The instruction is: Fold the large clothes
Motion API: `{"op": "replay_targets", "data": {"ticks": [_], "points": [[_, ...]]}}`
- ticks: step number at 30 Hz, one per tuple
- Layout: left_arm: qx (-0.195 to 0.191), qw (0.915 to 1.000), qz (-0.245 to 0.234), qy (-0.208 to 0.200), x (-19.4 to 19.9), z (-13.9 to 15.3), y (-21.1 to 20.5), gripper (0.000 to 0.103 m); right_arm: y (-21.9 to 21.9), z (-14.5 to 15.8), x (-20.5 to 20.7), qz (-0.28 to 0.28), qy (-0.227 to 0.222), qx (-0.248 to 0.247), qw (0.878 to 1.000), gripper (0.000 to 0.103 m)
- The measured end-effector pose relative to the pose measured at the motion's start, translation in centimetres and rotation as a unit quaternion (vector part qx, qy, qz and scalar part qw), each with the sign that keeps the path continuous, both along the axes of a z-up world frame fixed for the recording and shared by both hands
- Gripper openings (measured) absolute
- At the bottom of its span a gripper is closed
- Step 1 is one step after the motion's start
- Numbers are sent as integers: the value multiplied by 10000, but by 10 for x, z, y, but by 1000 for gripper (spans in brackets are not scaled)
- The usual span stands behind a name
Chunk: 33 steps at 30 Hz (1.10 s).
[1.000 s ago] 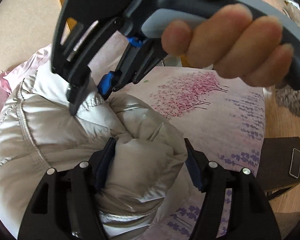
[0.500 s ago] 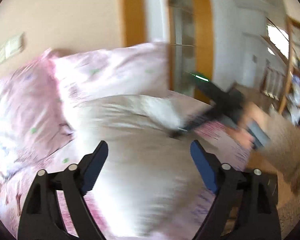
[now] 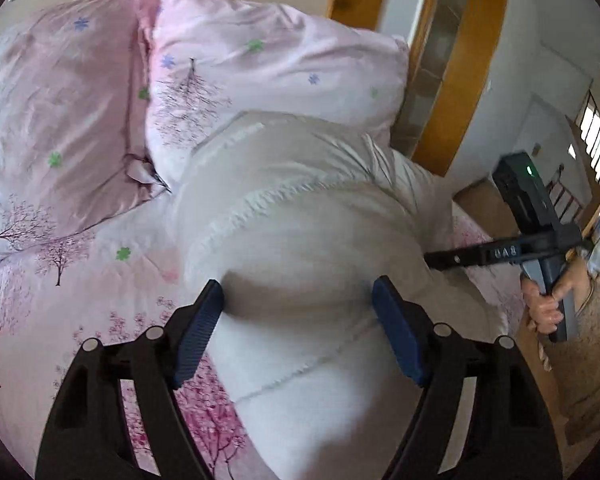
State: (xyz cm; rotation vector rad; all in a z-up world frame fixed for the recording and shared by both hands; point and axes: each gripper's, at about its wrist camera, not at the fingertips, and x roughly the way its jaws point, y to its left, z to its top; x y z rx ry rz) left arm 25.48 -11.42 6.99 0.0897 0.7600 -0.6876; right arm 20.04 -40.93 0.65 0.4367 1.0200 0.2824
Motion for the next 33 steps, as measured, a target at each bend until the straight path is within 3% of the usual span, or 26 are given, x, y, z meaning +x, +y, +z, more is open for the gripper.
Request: {"op": "replay_targets", "data": {"ticks": [3,10,17,22,29,31,33], "points": [[368,9992,48,-165,-7,-8,-13,77,-3,-8,4,-36,91,7,10000,17],[731,9972,108,-68,-2,-19,-26,77,-5,-21,21,16,347,-103,9993,16],[962,9950,195,-158,-5,-29,-33,78,-11,-31,24,-102,397,88,9991,18],[939,9953,224,-118,-7,-33,-28,79,-5,4,1,-384,104,-567,9976,24],[926,9954,243,-106,-8,-33,-29,79,3,68,-23,-804,-1176,-1266,9817,25],[938,9952,243,-121,-9,-33,-30,80,10,71,-11,-643,-1233,-1264,9822,25],[942,9952,233,-122,-9,-33,-30,80,20,58,12,-428,-918,-1587,9821,25]]}}
